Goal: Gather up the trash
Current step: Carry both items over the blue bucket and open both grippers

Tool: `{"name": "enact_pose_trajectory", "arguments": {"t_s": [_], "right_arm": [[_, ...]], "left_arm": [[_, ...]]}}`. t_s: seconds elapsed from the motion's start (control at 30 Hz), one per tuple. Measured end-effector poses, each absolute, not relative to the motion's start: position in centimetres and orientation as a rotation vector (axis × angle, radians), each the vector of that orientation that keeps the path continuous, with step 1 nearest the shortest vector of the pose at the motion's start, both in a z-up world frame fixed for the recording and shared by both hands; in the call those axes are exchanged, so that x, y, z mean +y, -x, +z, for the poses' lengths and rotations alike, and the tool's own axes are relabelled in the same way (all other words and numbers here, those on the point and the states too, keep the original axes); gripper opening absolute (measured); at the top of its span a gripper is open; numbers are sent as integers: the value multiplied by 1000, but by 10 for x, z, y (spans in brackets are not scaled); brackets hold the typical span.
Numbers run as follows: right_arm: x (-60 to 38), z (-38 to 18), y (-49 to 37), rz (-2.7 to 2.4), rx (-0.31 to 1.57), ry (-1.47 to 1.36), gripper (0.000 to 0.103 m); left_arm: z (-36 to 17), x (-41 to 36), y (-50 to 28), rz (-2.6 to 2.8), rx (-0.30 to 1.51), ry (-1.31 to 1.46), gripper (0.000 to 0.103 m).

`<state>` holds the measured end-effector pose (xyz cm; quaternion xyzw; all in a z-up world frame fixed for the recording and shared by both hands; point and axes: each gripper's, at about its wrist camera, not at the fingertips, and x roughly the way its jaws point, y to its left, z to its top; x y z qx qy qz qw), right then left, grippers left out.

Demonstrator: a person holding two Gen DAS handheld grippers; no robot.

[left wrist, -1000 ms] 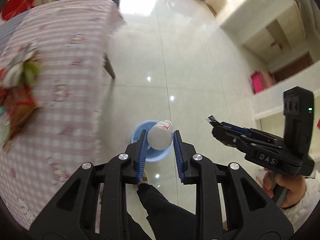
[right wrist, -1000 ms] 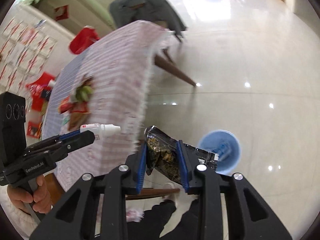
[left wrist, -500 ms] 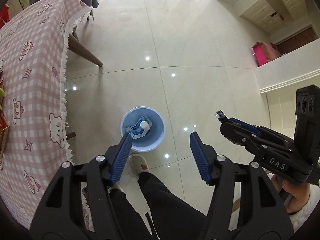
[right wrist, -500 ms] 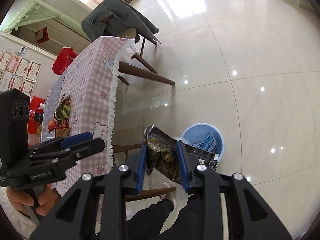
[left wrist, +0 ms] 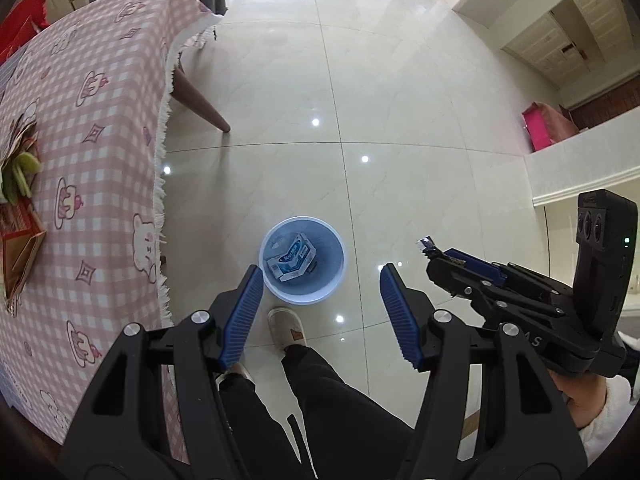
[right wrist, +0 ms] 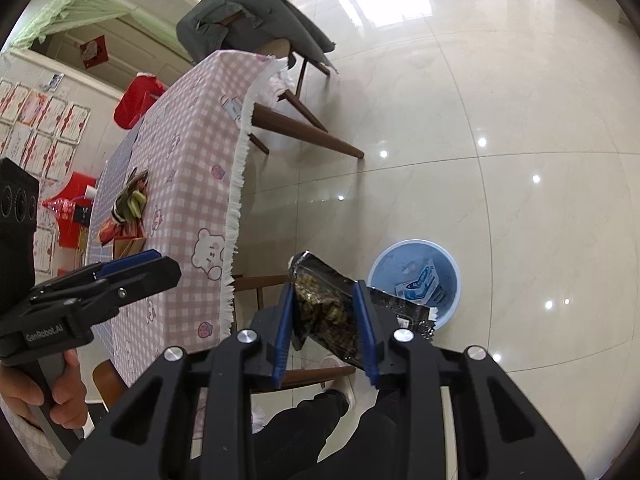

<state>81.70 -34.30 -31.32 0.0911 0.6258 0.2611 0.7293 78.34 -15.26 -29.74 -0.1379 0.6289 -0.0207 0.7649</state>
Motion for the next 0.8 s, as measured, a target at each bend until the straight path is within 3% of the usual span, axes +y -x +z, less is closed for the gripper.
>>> {"name": "enact_pose_trajectory", "arguments": {"t_s": [0.43, 0.73, 0.8], "right_arm": [[-321, -310, -823, 627, 1380, -153, 30], [-320, -314, -824, 600, 1395, -151, 38], [-320, -314, -824, 593, 1395, -146, 45]], "left_arm": [[-285, -131, -769, 20, 1324, 357, 61], [-283, -129, -764, 30, 1318, 375, 61], [-283, -128, -763, 32, 1317, 378, 61]]}}
